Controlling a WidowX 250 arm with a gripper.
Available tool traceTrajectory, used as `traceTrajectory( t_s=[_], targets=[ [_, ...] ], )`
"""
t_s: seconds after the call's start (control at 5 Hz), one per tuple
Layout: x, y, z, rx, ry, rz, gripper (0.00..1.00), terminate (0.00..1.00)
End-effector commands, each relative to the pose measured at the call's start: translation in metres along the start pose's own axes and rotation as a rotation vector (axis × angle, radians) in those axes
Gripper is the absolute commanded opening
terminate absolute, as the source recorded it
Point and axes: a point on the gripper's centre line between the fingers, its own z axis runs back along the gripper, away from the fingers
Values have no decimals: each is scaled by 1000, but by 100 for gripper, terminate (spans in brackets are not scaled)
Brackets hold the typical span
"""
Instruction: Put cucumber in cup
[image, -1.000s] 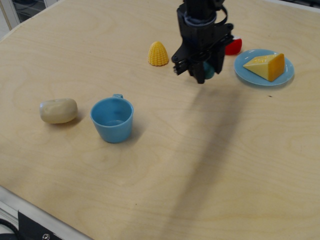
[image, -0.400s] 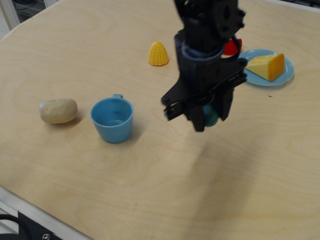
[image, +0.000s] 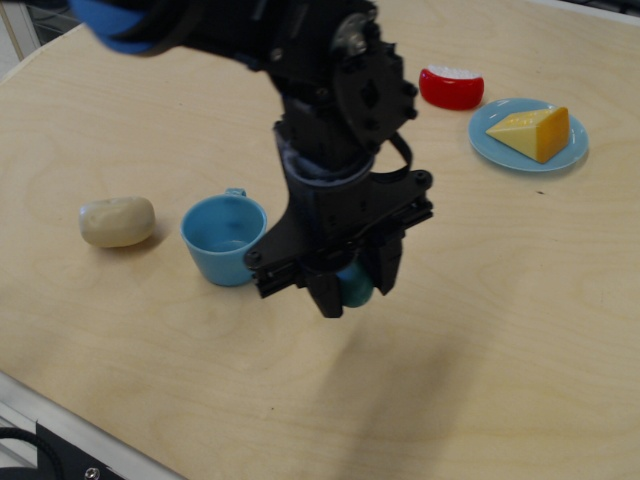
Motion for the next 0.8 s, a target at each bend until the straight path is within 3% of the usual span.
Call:
traceTrajectory(
  t_s=[0.0, 0.6],
  targets=[
    [40, 38, 9, -62, -25, 133, 0, 0],
    [79, 31, -7, -151, 59, 262, 0, 0]
  ],
)
